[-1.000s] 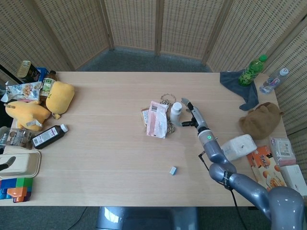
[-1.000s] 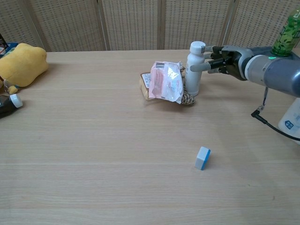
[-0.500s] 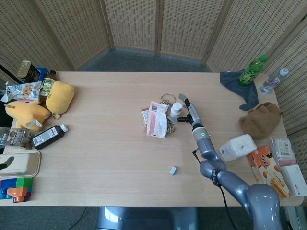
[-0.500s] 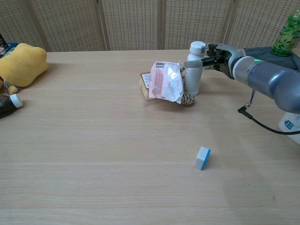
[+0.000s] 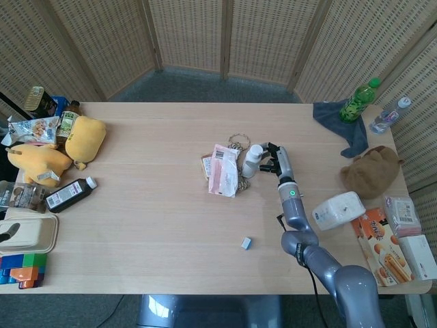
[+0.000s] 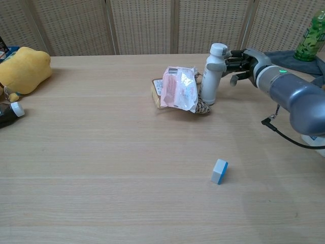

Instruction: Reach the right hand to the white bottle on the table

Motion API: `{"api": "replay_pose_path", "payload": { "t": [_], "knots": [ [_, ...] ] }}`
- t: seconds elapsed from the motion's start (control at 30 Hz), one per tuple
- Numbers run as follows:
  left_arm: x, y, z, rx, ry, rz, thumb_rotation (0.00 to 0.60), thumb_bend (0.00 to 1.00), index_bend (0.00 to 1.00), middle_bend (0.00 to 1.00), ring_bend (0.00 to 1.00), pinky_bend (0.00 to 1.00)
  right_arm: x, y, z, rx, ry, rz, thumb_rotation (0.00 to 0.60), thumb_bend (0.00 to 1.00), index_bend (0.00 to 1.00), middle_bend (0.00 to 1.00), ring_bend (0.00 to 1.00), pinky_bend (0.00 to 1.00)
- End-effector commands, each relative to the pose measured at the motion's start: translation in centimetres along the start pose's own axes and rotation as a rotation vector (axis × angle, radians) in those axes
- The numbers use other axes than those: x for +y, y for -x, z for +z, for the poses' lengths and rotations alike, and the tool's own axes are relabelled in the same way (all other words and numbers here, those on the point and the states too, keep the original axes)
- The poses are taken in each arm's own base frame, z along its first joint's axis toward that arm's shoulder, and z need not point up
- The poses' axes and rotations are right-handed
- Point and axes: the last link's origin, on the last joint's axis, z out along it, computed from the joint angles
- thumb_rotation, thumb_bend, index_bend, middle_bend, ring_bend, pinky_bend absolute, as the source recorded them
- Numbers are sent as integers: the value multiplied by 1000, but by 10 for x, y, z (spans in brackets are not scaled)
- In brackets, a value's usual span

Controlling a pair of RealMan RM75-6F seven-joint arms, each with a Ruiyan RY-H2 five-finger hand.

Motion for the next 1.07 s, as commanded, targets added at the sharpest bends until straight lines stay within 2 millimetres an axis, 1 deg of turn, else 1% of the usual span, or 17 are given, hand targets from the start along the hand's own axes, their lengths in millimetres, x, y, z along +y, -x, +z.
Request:
{"api": "replay_pose_path", "payload": {
  "t": [0.03, 0.17, 0.37, 0.53, 0.7, 0.9, 1.0, 1.07],
  "knots": [
    [0, 0, 0, 1, 1, -3, 600, 0, 203, 0, 0, 0, -3, -2, 0, 0, -16, -3, 600, 0, 620, 830, 548, 797],
    [1, -1, 0, 3, 6, -7, 600, 0, 203, 0, 0, 0, -11, -6, -1, 12, -54, 11, 600, 1, 620, 830, 548, 797],
    [4, -1, -1, -2, 18, -18, 600, 0, 203, 0, 0, 0, -33, -19, -3, 36, -138, -8, 600, 0, 623, 828, 548, 796],
    [6, -2, -2, -3, 30, -33, 600, 0, 202, 0, 0, 0, -65, -28, -9, 67, -219, -26, 600, 0, 627, 826, 548, 797],
    [7, -4, -2, -3, 38, -48, 600, 0, 203, 0, 0, 0, -103, -31, -23, 78, -288, -46, 600, 0, 628, 825, 548, 797],
    [9, -4, -3, -8, 47, -55, 600, 0, 202, 0, 0, 0, -142, -25, -38, 84, -337, -67, 600, 0, 628, 825, 548, 797],
    [10, -3, -4, -14, 51, -54, 600, 0, 201, 0, 0, 0, -156, -21, -43, 84, -349, -77, 600, 0, 627, 824, 547, 796],
    [11, -2, -4, -16, 52, -51, 600, 0, 201, 0, 0, 0, -161, -19, -45, 84, -352, -80, 600, 0, 628, 825, 547, 797]
  ]
}}
